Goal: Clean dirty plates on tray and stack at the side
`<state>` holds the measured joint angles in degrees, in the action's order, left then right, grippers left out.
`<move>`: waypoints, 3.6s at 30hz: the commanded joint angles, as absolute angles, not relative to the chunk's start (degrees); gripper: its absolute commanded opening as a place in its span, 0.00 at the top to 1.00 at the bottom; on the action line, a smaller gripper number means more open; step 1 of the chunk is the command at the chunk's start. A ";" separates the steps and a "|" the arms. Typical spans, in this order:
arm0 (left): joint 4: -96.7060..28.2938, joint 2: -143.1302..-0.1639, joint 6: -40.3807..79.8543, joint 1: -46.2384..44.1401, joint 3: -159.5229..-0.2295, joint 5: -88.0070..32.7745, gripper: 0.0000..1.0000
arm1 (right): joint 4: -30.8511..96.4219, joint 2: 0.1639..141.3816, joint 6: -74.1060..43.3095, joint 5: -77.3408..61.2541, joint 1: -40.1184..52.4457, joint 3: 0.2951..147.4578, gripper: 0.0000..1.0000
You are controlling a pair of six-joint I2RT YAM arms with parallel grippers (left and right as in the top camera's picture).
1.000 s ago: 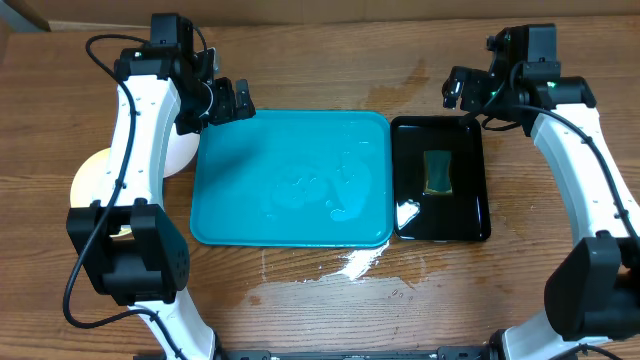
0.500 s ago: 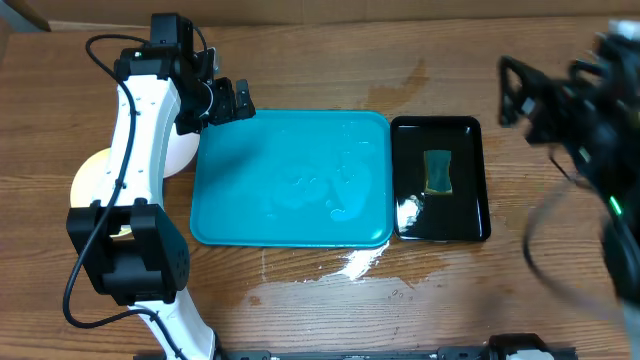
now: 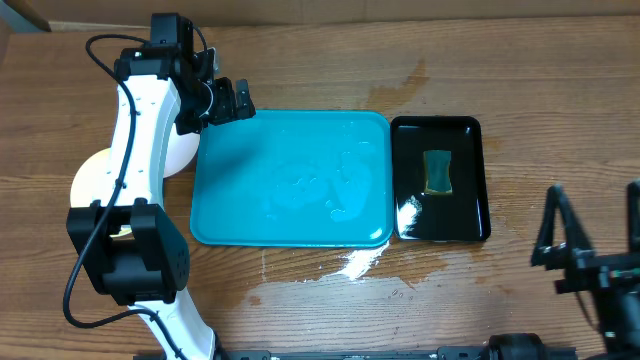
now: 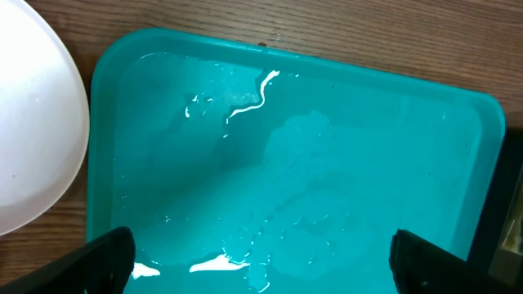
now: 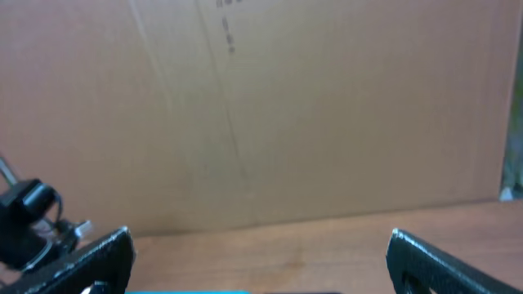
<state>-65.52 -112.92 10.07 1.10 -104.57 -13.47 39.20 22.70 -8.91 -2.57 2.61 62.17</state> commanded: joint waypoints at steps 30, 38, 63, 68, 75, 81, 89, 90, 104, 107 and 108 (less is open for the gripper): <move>-65.52 -111.26 8.78 0.73 -104.29 -13.34 0.00 | -2.00 0.16 -9.39 -4.56 0.60 0.45 0.00; -65.52 -111.26 8.78 0.73 -104.29 -13.34 0.00 | 4.43 0.19 -9.39 -4.32 -0.45 0.47 0.00; -65.54 -110.50 8.78 0.71 -104.29 -13.08 0.00 | 4.43 0.19 -9.39 -4.32 -0.45 0.47 0.00; -65.52 -99.94 8.78 0.67 -104.29 -13.08 0.00 | 4.43 0.19 -9.39 -4.34 -0.45 0.47 0.00; -65.54 -79.11 8.78 0.67 -104.29 -13.10 0.00 | 4.43 0.19 -9.39 -4.32 -0.45 0.47 0.00; -65.58 -63.07 6.22 0.71 -104.29 -9.96 0.00 | 4.43 0.19 -9.39 -4.32 -0.45 0.47 0.00; -67.07 -47.46 5.78 0.91 -101.27 -5.80 0.00 | 4.43 0.19 -9.39 -4.34 -0.45 0.47 0.00; -67.55 -45.76 5.78 1.15 -99.92 -5.80 0.00 | 4.43 0.19 -9.39 -4.34 -0.45 0.47 0.00; -51.27 -18.61 12.51 6.00 -60.07 -6.04 0.00 | 4.43 0.19 -9.39 -4.32 -0.45 0.47 0.00; -36.97 -13.10 15.16 6.00 -49.67 -7.53 0.00 | 4.43 0.19 -9.39 -4.34 -0.45 0.47 0.00; -32.18 -11.57 15.59 6.00 -46.65 -8.36 0.00 | 4.43 0.19 -9.39 -4.32 -0.45 0.47 0.00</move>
